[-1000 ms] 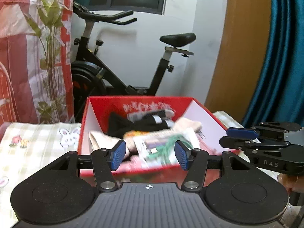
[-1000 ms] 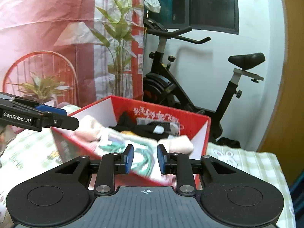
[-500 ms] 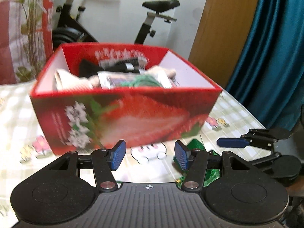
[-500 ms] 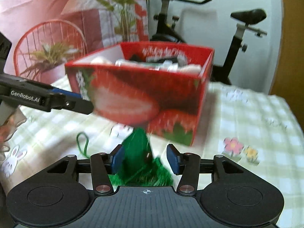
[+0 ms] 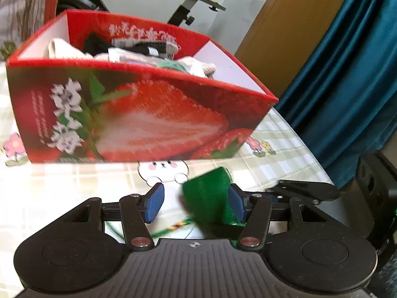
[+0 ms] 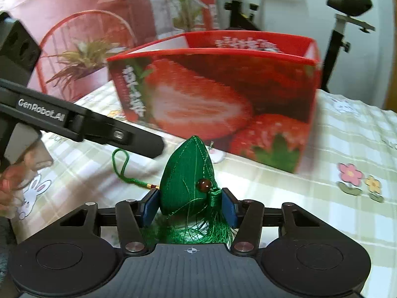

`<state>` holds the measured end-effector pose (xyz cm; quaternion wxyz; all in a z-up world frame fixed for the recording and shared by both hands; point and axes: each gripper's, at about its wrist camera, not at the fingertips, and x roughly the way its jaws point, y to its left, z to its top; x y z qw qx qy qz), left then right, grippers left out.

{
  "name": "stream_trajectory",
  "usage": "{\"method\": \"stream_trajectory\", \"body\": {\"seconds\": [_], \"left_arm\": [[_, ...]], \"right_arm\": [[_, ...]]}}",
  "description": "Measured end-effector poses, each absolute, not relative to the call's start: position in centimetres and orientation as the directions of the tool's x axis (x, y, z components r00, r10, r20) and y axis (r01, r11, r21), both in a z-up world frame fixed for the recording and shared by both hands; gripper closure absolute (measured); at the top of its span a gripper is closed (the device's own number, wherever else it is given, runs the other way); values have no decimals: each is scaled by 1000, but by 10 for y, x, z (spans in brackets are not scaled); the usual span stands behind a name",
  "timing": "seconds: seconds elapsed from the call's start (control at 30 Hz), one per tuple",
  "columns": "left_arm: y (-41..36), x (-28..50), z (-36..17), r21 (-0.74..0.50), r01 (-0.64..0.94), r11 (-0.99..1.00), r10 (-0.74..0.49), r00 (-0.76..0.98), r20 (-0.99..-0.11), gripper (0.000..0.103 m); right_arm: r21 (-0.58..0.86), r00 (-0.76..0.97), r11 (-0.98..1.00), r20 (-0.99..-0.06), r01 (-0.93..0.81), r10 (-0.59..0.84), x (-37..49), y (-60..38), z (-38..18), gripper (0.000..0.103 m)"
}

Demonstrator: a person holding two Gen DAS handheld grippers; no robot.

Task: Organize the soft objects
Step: 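Close the left gripper on the green tasseled sachet and lift it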

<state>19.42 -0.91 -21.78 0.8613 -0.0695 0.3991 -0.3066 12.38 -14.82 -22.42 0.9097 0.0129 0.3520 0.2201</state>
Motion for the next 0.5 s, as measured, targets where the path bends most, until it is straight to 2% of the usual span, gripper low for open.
{"method": "stream_trajectory", "body": {"seconds": [0.23,0.3,0.37,0.5], "left_arm": [[-11,194,-235,-383,437,814,-569,468,-676,45],[-6,195,-240,-405,416,814,-573,467,-673,46],[-1,193,-240,-422,399,814,-578,474,-664,53],[7,190,-230,-432,402,807,-589,495,-638,53]], "right_arm": [[142,640,875,-629,-464,441,124,-119,-224,55],[133,640,872,-629,-471,441,124,-115,-224,55],[131,639,871,-630,-473,442,123,-112,-222,55],[128,652,868,-610,-480,450,122,-110,-211,56]]}}
